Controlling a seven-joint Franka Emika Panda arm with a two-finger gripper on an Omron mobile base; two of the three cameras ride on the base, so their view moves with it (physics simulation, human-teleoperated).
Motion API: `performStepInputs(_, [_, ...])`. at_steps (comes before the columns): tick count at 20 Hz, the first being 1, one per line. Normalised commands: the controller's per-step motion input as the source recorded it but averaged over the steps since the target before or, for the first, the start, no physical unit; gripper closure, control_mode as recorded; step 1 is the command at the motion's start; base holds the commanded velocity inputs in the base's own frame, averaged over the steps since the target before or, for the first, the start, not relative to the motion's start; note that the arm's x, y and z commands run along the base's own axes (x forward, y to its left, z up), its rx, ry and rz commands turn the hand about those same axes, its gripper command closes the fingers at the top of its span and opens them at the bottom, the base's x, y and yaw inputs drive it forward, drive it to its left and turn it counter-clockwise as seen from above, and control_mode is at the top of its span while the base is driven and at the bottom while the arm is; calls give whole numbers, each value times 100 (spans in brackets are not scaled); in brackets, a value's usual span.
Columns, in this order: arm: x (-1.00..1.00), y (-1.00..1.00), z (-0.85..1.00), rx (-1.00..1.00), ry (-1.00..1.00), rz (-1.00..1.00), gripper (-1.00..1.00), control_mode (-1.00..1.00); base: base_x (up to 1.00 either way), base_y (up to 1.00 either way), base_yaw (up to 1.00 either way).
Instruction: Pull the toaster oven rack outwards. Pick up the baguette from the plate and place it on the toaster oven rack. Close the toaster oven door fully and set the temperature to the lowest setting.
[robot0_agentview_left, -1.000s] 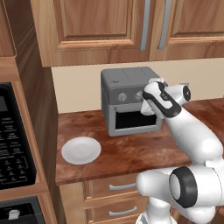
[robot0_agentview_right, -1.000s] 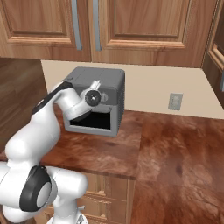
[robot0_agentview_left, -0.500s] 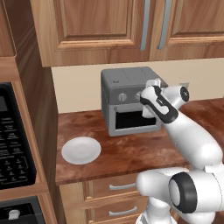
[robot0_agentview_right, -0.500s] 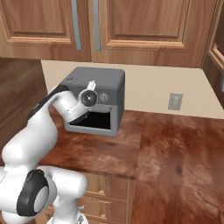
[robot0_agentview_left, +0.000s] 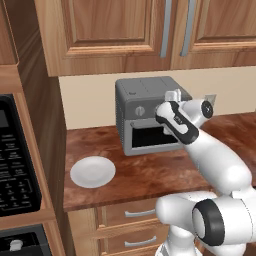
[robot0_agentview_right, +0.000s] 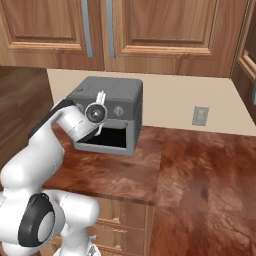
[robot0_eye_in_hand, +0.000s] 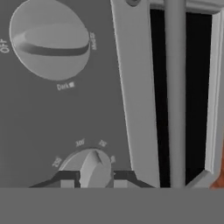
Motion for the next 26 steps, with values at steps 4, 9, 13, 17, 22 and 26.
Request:
performStepInputs(4, [0, 15, -7, -21, -2, 13, 100, -100, 0, 0, 0])
performStepInputs(9, [0, 12, -9, -22, -7, 16, 100, -100, 0, 0, 0])
performStepInputs(13, [-1, 13, -8, -22, -12, 15, 100, -100, 0, 0, 0])
performStepInputs(17, [-12, 21, -8, -24, -12, 14, 100, -100, 0, 0, 0])
performStepInputs(22, [-17, 27, -1, -24, -13, 15, 100, -100, 0, 0, 0])
performStepInputs(26, [-14, 36, -7, -28, -4, 17, 100, -100, 0, 0, 0])
